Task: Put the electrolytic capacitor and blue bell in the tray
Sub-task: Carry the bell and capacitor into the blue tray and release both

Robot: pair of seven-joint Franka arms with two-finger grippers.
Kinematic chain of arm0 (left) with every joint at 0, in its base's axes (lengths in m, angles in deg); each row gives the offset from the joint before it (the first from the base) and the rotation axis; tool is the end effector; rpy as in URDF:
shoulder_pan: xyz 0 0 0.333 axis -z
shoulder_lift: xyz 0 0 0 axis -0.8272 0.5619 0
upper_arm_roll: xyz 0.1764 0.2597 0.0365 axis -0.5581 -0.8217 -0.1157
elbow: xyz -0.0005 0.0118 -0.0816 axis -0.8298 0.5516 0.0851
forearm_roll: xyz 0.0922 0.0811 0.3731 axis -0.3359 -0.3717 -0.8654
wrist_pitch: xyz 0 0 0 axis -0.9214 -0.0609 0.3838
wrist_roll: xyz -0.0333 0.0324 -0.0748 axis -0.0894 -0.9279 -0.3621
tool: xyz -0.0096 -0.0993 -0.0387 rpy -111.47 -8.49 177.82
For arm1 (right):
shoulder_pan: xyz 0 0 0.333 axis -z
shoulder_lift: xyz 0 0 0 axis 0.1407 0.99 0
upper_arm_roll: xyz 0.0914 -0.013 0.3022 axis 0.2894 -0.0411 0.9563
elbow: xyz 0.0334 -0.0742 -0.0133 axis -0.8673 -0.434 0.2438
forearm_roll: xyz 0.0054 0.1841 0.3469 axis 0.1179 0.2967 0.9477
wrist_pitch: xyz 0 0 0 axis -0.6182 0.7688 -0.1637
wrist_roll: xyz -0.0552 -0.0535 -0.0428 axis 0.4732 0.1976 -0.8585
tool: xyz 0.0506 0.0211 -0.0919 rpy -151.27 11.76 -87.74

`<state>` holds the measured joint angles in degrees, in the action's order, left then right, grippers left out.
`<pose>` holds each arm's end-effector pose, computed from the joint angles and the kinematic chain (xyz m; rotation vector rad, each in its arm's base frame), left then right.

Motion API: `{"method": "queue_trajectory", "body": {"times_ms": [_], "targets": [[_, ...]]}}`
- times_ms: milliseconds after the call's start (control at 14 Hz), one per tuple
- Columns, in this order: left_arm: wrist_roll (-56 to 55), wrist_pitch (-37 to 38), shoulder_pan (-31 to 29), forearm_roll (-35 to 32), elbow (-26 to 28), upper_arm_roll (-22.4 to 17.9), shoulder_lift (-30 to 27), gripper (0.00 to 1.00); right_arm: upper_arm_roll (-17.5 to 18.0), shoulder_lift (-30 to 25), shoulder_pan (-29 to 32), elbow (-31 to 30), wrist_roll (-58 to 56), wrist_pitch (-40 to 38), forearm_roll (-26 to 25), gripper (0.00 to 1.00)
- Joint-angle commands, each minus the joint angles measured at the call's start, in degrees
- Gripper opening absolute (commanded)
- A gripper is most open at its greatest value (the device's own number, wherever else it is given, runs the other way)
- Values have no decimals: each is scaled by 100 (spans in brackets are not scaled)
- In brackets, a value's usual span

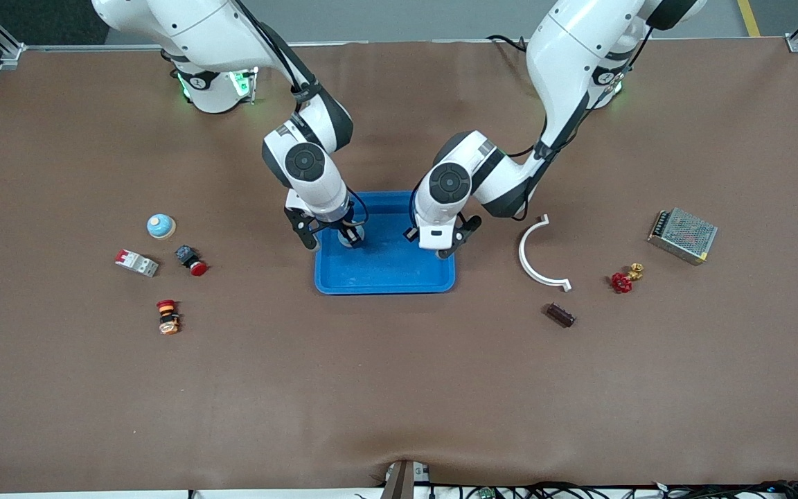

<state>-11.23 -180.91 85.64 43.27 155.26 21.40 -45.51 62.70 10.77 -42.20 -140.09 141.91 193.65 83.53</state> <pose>0.4602 -0.4633 0.1948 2.8611 1.1828 -0.3452 0.4549 0.3837 0.1995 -2.7056 1.4642 0.0879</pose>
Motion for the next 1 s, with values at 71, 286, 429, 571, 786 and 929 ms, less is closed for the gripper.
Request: {"method": "queue_trajectory", "body": {"times_ms": [71,286,429,571,786,929], "targets": [[-89,-112,41,3,-117,-22,152,78,-82,-79,-148,-111,131,35,-8,0],[-45,-60,24,-6,-117,-48,56,100,-82,-87,-192,-190,131,9,-42,0],[-45,54,-55,-41,-117,-84,-189,100,-82,-79,-192,-234,131,0,-60,0],[-28,239,-143,-181,-134,-189,-488,100,-82,-78,-192,-260,131,0,-87,0],[94,458,-564,-576,-187,-207,-796,100,-82,-78,-192,-260,131,-8,-87,0],[550,625,-915,-735,-178,-207,-902,100,-82,-78,-192,-251,158,-17,-87,16]]}}
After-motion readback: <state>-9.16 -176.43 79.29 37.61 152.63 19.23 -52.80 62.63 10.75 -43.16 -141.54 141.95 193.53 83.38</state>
